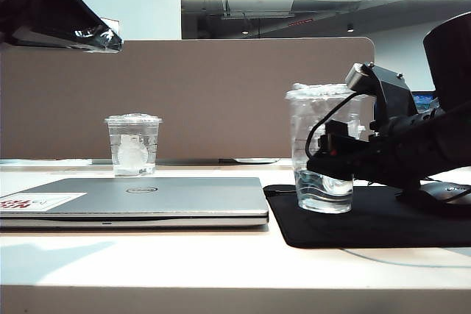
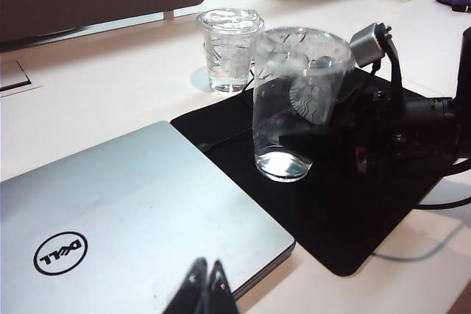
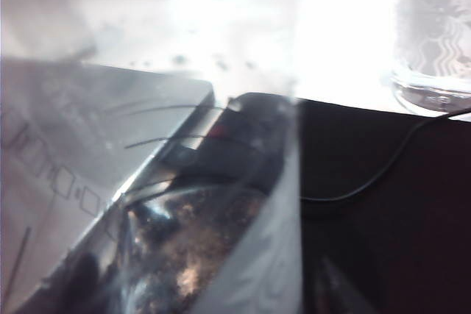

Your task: Pick up the coffee cup on the middle and place it on the right side of the laptop.

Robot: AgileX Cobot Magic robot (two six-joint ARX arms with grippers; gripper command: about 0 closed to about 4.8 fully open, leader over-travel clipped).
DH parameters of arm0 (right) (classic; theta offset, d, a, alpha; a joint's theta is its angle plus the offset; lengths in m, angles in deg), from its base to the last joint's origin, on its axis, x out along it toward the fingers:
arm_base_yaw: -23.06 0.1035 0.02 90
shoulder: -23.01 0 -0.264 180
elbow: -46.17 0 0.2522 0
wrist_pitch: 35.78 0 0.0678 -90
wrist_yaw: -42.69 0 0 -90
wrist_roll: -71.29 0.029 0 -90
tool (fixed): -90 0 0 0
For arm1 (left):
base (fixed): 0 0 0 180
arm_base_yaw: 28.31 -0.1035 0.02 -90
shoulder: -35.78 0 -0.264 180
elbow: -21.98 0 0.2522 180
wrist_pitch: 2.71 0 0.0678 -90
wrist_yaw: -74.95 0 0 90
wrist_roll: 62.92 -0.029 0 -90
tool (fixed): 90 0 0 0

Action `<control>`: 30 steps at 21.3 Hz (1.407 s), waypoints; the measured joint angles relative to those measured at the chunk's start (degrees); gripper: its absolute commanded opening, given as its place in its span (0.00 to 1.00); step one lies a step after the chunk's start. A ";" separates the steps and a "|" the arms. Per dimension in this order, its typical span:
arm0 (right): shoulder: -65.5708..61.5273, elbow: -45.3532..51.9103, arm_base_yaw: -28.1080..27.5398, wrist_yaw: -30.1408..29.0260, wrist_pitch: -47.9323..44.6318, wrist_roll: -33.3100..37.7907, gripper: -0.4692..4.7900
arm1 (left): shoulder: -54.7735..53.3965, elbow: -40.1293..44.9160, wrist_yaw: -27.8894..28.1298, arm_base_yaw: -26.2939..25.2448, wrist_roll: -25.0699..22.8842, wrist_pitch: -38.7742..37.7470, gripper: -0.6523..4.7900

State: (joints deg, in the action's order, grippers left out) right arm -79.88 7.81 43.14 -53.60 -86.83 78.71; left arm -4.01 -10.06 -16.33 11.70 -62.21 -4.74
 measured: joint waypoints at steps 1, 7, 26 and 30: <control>0.00 0.00 0.00 -0.31 -0.04 0.11 0.93 | 0.17 -0.02 0.00 0.02 0.00 0.00 0.11; 0.00 0.02 0.02 -1.33 -0.13 1.44 1.00 | 0.70 -0.02 0.00 0.00 0.00 0.02 0.11; 24.68 19.04 0.02 -1.31 -3.37 8.35 1.00 | 11.04 7.87 0.02 -0.02 0.00 -0.48 0.11; 31.52 22.69 0.02 -3.13 -3.30 11.61 0.68 | 13.92 7.89 0.00 -0.04 0.00 -0.37 0.11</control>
State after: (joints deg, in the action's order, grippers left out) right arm -48.36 30.50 43.16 -56.72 -90.13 90.32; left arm 9.92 -2.17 -16.33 11.66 -62.21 -5.12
